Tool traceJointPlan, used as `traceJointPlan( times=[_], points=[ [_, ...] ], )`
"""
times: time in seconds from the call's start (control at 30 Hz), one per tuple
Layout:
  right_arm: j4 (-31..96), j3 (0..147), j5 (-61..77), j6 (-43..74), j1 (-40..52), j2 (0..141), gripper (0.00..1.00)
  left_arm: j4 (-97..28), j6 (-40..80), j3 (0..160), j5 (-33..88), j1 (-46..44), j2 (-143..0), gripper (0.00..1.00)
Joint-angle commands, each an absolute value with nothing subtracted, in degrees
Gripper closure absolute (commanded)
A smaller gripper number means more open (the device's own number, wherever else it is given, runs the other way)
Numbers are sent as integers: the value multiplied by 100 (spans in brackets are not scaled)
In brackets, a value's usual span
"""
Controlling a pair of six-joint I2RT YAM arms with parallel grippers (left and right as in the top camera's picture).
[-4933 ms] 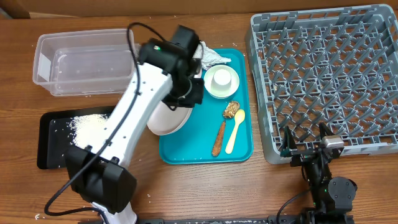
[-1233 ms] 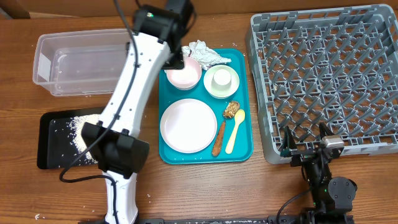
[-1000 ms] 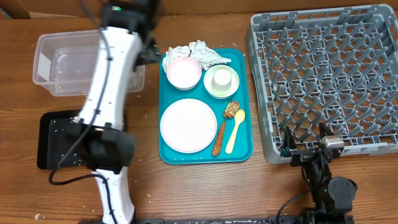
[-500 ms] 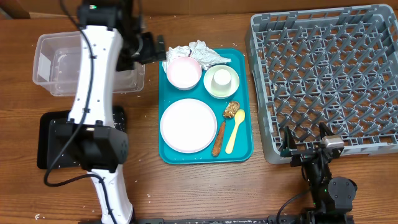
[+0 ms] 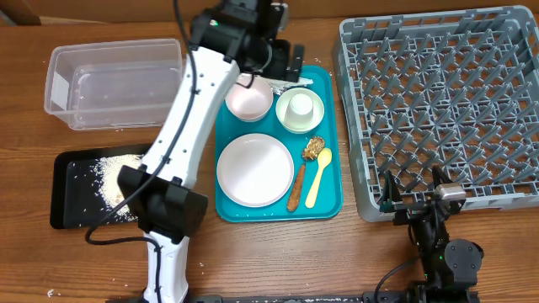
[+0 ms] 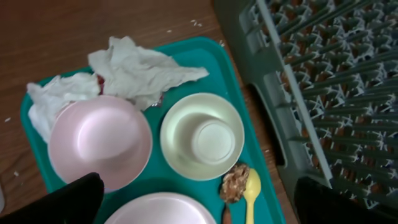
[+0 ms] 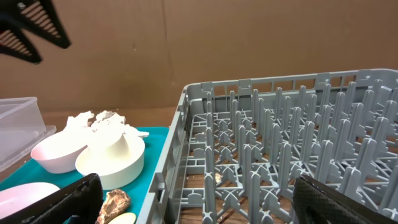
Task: Sort waste into correct bins and load items into the dishwasher
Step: 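Move the left gripper over the white cup on the teal tray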
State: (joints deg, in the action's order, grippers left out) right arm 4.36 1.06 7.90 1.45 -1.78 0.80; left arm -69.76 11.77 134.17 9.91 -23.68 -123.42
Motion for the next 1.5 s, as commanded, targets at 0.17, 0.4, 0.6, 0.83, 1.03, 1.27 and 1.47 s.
traceJointPlan(
  times=[0.17, 0.4, 0.6, 0.83, 1.03, 1.27, 1.47],
  points=[
    [414, 47, 733, 145, -178, 23, 0, -6722, 1096, 13406, 860, -2668, -12932, 0],
    [414, 47, 733, 148, -178, 23, 0, -6812, 1092, 13406, 926, -2668, -13133, 0],
    [414, 47, 733, 145, -178, 23, 0, -6838, 902, 13397, 1205, -2685, -13270, 0],
    [414, 47, 733, 148, -178, 23, 0, -6504, 897, 13397, 941, -2790, -13498, 0],
    [414, 47, 733, 148, -178, 23, 0, -6219, 897, 13397, 340, -2967, -13692, 0],
    [414, 47, 733, 145, -178, 23, 0, -6163, 913, 13397, -362, -3267, -13828, 1],
    [414, 47, 733, 148, -178, 23, 0, -6383, 1151, 13397, -947, -3461, -13830, 0]
  ],
)
